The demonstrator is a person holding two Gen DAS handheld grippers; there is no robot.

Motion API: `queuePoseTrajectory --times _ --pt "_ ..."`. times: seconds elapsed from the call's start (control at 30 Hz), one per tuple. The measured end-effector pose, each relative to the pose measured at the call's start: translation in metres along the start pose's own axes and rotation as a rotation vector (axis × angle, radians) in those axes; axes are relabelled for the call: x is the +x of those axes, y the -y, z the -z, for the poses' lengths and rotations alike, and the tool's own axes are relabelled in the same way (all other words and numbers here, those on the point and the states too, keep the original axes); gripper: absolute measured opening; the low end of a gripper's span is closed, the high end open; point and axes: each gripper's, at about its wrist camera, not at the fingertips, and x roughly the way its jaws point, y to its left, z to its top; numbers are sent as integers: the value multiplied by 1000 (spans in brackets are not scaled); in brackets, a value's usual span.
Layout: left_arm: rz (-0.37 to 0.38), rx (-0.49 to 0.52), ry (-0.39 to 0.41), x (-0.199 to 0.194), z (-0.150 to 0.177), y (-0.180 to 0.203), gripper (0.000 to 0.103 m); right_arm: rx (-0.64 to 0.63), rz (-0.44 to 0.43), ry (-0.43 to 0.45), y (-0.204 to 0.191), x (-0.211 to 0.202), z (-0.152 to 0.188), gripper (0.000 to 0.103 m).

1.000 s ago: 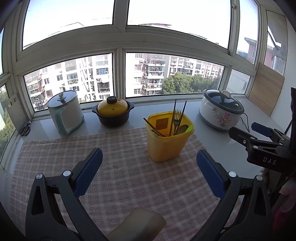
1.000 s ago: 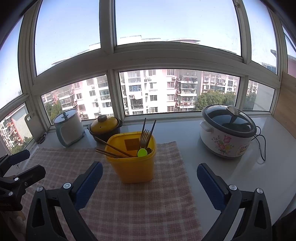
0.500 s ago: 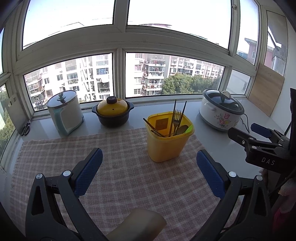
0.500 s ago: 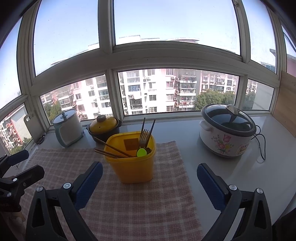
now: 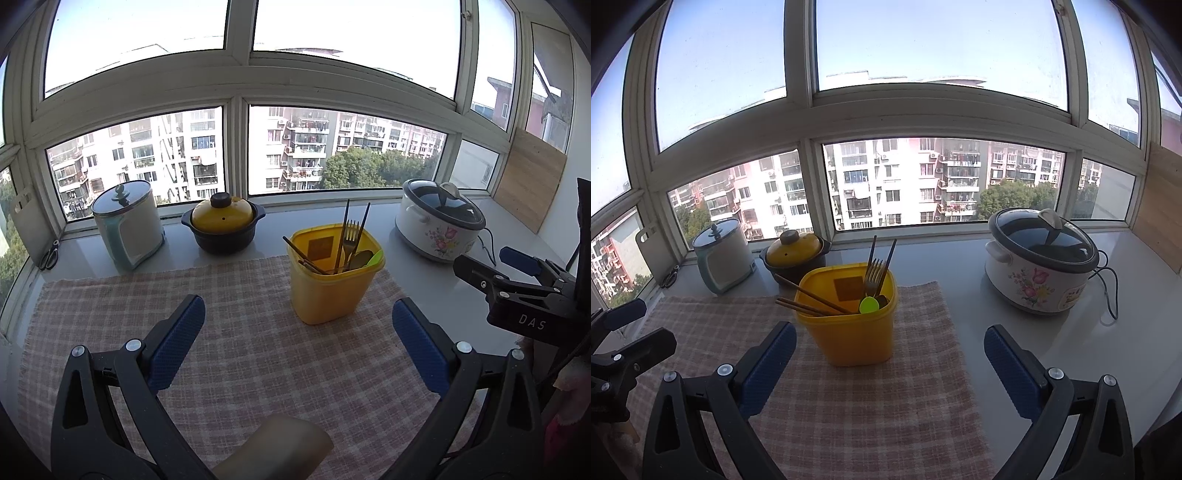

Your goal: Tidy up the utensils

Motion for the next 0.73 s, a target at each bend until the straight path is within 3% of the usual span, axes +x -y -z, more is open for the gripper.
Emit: queuePoseTrajectory --times 0.73 --pt "-36 17 36 -3 4 8 103 3 2 -10 2 0 2 103"
